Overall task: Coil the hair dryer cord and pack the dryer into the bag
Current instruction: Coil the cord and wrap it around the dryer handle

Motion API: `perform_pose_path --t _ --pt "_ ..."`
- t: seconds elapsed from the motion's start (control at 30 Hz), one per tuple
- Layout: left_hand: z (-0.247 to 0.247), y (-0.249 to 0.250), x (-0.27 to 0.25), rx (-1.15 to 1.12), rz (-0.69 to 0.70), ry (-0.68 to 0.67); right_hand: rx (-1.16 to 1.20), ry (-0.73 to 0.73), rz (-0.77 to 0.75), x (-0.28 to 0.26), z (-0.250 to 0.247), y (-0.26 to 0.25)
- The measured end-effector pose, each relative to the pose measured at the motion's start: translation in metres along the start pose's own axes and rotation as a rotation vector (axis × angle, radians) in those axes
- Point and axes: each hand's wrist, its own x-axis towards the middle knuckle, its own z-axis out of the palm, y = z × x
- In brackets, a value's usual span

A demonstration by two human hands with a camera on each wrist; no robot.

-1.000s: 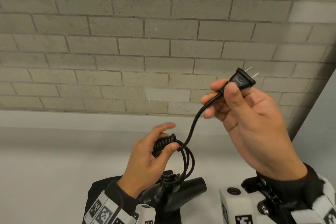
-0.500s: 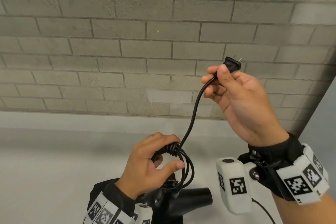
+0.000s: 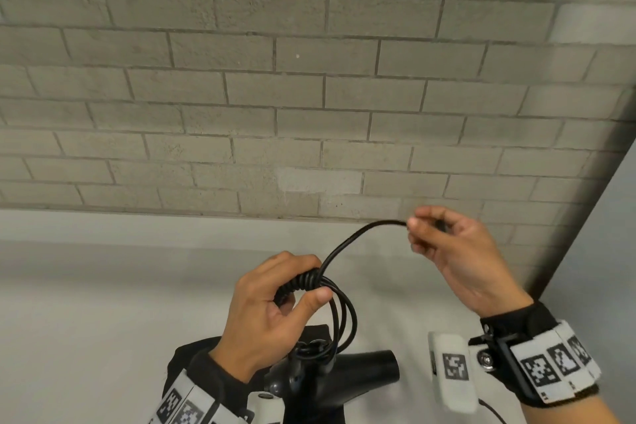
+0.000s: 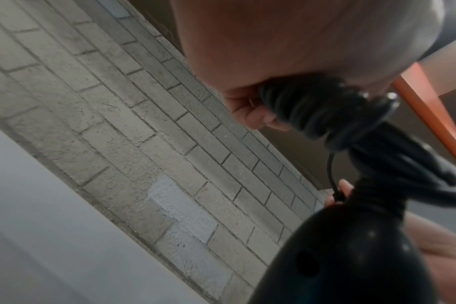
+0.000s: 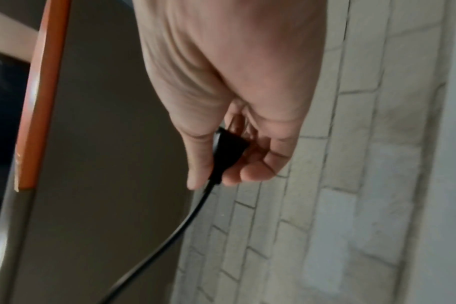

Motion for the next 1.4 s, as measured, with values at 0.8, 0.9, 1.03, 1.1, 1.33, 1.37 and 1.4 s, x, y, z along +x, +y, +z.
perform_pose_path --t 0.8,0.9,1.03,1.1,1.33,1.37,1.4 --pt "0.009 0.003 0.004 0.052 -0.025 -0.072 -0.088 -0.157 0.214 -0.060 0.052 0.048" --pt "0.008 0.001 0.004 0.027 -0.061 -0.050 -0.025 -0.203 0.288 -0.070 0.061 0.052" --pt "0.009 0.001 0.001 -0.014 -0.113 0.009 0.076 -0.199 0.339 -0.079 0.068 0.048" --pt "0.010 0.001 0.001 -0.024 -0.129 0.028 0.110 -0.176 0.320 -0.082 0.069 0.046" --pt "0.013 0.000 0.003 0.017 -0.182 0.083 -0.116 -0.312 0.097 -0.101 0.066 0.053" --pt "0.014 0.000 0.002 0.027 -0.188 0.077 -0.210 -0.264 0.075 -0.103 0.068 0.055" --pt "0.015 0.001 0.002 0.034 -0.194 0.065 -0.271 -0.208 0.047 -0.105 0.071 0.056"
